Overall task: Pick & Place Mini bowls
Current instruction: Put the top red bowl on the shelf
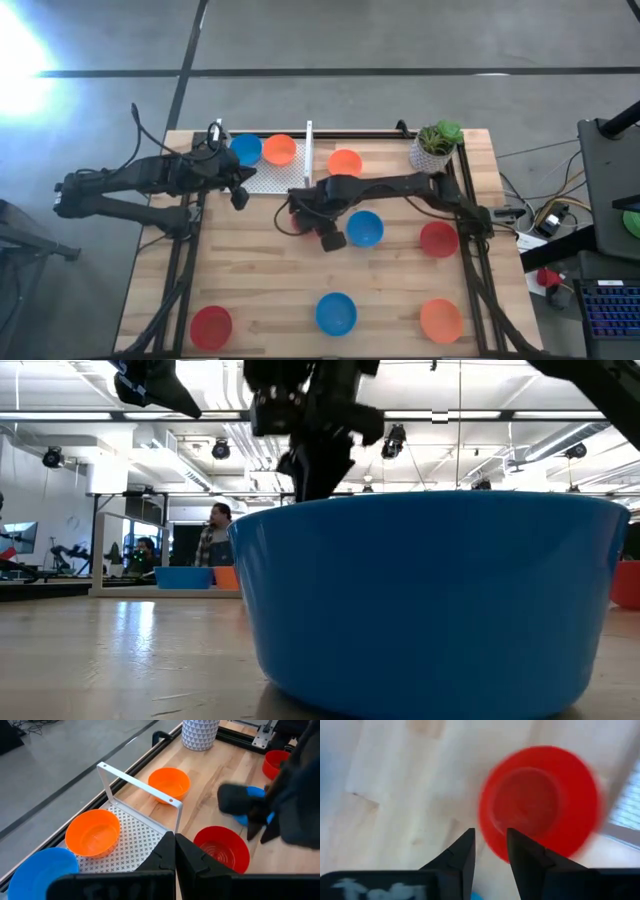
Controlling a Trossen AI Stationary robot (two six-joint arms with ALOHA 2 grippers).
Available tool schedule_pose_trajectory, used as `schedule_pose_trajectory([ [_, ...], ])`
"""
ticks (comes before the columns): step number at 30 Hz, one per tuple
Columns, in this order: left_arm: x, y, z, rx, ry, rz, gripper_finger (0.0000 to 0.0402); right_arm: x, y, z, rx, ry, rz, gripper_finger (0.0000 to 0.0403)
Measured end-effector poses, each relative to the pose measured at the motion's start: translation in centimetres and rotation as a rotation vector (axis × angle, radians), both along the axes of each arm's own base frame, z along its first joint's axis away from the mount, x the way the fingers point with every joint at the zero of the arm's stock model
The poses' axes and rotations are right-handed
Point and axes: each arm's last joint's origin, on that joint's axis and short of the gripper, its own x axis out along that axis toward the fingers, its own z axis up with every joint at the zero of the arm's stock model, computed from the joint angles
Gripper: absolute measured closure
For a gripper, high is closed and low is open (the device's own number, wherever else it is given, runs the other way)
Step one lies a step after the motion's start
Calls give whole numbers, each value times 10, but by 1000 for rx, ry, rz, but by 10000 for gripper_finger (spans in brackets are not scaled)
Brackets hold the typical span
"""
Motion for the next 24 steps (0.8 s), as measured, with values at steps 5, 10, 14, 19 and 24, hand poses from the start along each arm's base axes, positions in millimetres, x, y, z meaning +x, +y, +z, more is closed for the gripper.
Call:
schedule_pose_trajectory([
  [5, 1, 0, 0, 6, 7, -20, 402, -14, -8, 34, -86, -60, -32, 307],
  [10, 5, -1, -2, -8, 25, -67, 392, -33, -16, 74, -79, -147, -79, 314],
  [14, 10, -1, -5, -10, 49, -73, 365, -52, -18, 108, -76, -232, -96, 321],
  [19, 21, 0, -10, 5, 83, -108, 327, -79, -17, 146, -71, -334, -104, 328],
  [24, 35, 0, -19, 1, 142, -126, 303, -107, -16, 176, -68, -420, -109, 334],
])
